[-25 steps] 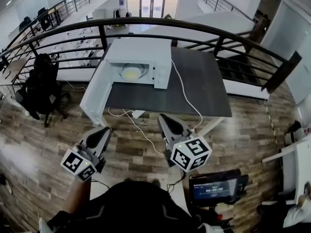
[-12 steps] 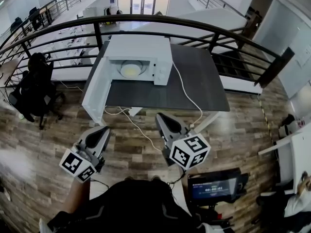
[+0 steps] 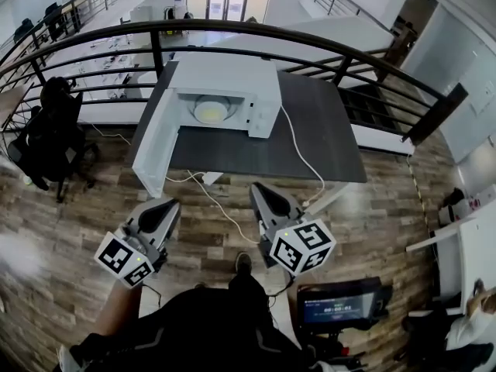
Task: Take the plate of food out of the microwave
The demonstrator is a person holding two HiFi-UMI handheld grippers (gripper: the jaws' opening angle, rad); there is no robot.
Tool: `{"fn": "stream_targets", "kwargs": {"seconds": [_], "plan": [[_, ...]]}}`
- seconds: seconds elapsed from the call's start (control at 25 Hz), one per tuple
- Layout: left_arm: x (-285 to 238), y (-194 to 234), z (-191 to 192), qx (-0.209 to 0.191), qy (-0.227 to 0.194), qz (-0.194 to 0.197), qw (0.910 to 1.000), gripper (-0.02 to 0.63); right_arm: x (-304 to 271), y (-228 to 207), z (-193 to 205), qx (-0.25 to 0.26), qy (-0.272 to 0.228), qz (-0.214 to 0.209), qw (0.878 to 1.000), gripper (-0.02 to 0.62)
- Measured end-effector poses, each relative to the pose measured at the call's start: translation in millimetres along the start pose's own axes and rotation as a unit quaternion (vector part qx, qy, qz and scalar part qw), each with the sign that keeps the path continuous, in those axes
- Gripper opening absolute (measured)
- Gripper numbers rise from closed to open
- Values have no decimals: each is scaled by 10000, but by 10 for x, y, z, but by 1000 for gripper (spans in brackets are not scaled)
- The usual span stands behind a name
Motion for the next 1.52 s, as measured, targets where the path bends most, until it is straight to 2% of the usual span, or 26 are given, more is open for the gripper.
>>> {"fn": "stream_targets", "kwargs": {"seconds": [0.24,0.48,0.72,1.0,1.24,1.52], "plan": [[-463,238,33,16,103,-109,9999,3,-387,-417,-47,36,143,-232,9996,2],[-1054,387,-41,-277,-149,47,9995,3,-749,-1018,-239,54,172,-455,9988,2],[-1659,586,-4,-136,-122,-496,9986,3,-1014,-1608,-446,105,204,-779,9967,2],[-2189,696,114,-120,67,-825,9965,3,-1207,-2115,-518,-19,38,-1212,9926,2],[-2382,942,51,-203,212,-833,9961,3,-1539,-2271,-500,-256,176,-1207,9922,2],[-2219,1650,-58,-161,170,-685,9974,3,-2218,-1958,-460,-366,153,-985,9943,2]]}}
Point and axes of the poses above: the fingertips, and each gripper's own axes: x backward along the fingers, y to its left, z out of its underside, the point moved 6 cm from there along x, backward along the fingers, and after that the axes turned 2 degrees about -y, right-handed, at the moved point
